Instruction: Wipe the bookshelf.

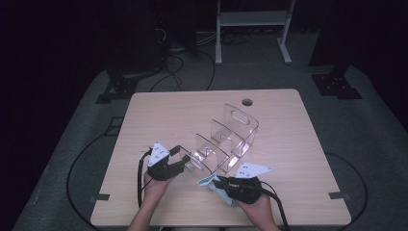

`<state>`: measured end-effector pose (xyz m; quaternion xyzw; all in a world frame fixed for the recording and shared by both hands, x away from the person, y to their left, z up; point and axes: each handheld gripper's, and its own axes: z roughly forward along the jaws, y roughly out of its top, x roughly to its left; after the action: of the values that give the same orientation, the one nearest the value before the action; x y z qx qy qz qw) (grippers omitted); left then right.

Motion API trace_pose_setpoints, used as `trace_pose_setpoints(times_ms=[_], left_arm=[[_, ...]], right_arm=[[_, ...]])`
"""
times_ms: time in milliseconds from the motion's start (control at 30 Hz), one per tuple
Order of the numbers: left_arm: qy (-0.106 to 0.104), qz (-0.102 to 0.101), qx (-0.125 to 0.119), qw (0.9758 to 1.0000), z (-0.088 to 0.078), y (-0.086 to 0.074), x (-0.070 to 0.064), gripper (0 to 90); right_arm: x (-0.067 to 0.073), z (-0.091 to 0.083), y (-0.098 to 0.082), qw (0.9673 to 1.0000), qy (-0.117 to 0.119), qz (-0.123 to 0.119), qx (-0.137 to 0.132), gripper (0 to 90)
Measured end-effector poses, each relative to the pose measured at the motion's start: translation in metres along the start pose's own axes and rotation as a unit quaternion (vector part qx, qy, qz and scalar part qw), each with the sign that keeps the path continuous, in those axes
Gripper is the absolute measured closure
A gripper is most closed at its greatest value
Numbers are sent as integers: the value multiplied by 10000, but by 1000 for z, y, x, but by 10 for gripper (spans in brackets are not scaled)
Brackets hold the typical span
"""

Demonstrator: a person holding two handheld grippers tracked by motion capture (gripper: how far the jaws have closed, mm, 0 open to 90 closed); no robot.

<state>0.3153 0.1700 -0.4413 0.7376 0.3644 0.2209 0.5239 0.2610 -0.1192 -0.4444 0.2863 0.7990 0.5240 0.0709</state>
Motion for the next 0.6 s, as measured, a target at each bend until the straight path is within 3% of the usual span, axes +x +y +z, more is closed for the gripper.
trace_pose_setpoints(times_ms=[600], left_arm=[[-317,55,5,9995,-3,0,3,432]], right_arm=[[-5,-3,0,10000,21,82,-29,798]])
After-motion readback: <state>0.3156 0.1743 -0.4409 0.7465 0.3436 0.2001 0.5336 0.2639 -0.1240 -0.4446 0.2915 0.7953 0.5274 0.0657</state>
